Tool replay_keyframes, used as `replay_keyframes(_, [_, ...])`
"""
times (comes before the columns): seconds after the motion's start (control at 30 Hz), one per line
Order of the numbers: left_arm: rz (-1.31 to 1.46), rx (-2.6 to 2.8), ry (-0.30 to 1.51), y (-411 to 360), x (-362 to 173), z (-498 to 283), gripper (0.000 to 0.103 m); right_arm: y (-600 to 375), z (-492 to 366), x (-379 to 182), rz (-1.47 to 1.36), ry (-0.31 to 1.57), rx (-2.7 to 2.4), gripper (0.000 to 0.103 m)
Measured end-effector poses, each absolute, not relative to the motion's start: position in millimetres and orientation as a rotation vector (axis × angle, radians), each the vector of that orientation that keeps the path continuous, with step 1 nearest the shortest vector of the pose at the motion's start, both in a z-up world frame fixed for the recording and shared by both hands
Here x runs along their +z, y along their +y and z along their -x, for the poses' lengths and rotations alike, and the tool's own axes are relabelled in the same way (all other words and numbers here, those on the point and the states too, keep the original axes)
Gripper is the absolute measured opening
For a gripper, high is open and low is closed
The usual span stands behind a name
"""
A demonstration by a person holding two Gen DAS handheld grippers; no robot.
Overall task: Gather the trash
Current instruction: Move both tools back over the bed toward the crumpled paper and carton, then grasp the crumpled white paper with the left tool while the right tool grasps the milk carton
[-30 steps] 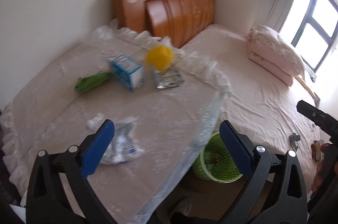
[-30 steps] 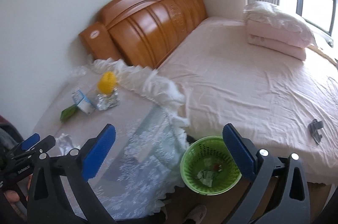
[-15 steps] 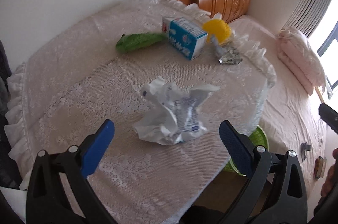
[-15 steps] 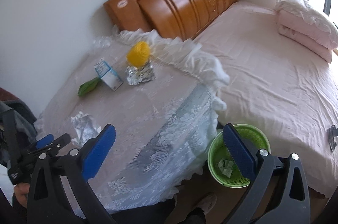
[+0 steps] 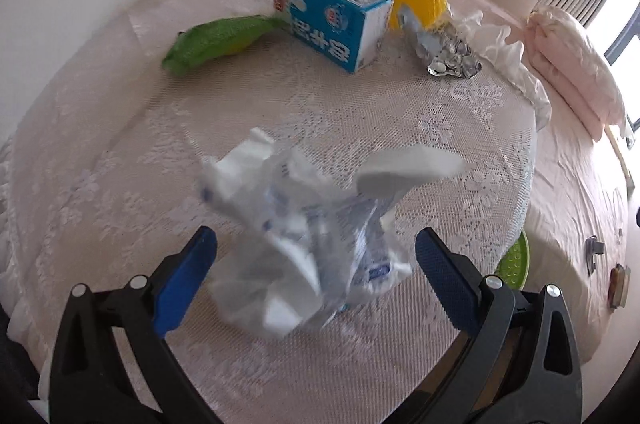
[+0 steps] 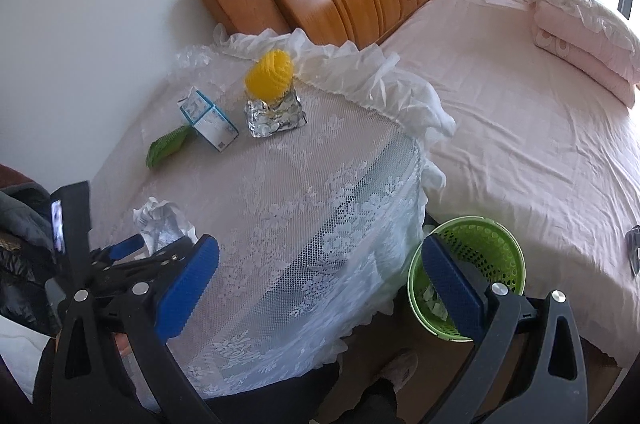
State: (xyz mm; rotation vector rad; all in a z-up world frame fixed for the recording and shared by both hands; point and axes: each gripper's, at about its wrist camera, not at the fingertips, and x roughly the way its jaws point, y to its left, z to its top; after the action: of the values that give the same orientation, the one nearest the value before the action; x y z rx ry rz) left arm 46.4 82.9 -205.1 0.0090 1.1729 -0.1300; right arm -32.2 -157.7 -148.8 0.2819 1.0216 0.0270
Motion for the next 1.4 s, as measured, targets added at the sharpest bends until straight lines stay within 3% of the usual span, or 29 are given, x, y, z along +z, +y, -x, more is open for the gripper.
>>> replay_keyframes(0.1, [-0.032,-0.117,1.170,79,-209,-50,0.094,-156,29,-153,-0.284,1.037,0.023,0.101])
replay_keyframes(0.33, [0.016,-0.134,1.175,81,-210,-53,0.063,-150,18,-161,-0.271,1.057,0.040,0.101])
replay_keyframes(0.5, [0.083,-0.141,1.183,95,-205,-52,0.049,-128,-5,-162,-0.203,1.053,0.110,0.101])
replay_keyframes(0.9, [0.168,-0.115,1.107,144,-167,-52,0.048,-3,-132,-171,0.151,0.949,0.327,0.100])
replay_keyframes(1.1, [0.187,-0.087,1.104,170,-164,-56,0.048,32,-182,-209,0.303,1.008,0.305,0.079])
replay_keyframes(1.2, [0.195,-0.076,1.105,178,-165,-59,0.048,34,-195,-226,0.298,1.058,0.298,0.057])
replay_keyframes(1.4, [0.209,-0.068,1.105,183,-164,-61,0.048,28,-192,-220,0.252,1.054,0.313,0.050])
